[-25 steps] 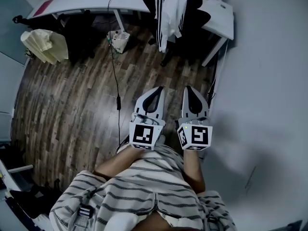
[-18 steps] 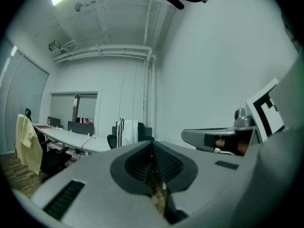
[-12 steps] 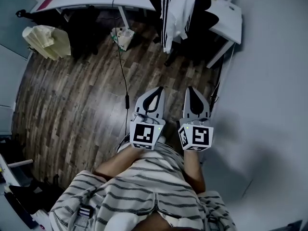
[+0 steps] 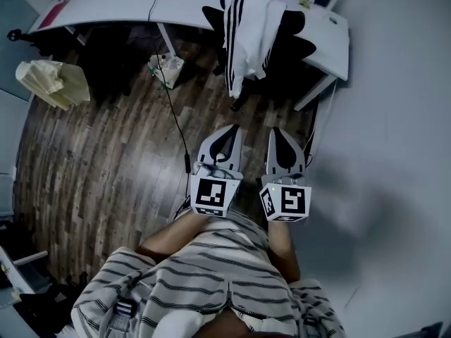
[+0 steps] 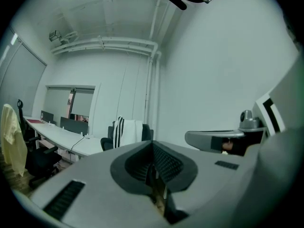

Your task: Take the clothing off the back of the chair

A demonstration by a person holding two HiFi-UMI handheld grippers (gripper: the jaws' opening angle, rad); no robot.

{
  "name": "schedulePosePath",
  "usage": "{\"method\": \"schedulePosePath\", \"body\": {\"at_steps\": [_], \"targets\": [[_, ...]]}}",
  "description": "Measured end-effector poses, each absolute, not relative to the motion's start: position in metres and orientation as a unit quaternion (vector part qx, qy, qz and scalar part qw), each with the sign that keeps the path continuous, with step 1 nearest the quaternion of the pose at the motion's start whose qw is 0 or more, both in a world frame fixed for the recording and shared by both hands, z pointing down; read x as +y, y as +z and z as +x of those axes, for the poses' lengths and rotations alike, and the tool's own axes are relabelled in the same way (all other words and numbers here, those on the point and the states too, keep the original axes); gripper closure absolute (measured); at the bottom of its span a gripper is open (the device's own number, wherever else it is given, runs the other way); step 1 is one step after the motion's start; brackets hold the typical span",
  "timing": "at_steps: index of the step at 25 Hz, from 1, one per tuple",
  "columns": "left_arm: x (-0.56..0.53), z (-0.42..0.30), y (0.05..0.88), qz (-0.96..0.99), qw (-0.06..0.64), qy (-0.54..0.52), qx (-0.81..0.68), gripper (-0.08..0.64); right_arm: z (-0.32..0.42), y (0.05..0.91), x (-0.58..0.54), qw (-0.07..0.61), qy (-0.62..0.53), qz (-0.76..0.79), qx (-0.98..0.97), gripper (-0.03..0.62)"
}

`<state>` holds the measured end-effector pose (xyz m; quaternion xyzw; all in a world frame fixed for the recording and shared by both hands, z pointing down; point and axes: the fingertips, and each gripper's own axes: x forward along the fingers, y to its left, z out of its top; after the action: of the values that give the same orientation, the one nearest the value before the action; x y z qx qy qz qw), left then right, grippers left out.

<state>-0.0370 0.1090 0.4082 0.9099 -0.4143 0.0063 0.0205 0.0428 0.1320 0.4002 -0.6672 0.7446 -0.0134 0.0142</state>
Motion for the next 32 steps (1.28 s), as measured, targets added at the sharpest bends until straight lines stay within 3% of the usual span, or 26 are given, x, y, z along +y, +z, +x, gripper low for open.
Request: {"method": "schedulePosePath", "body": {"at_steps": [16, 32], "targets": [[-0.077, -0.007, 0.381, 0.928, 0.025, 0.004, -0.373, 0.537, 0.069, 0.373, -0.048, 0.018, -0.020, -0.699, 0.715, 0.574], [-0.166, 0.020, 0.383, 0.931, 0.033, 0.009, -0.362, 0.537, 0.095, 0.379, -0.124, 0.013, -0.036, -0.714, 0.699, 0.574]]}}
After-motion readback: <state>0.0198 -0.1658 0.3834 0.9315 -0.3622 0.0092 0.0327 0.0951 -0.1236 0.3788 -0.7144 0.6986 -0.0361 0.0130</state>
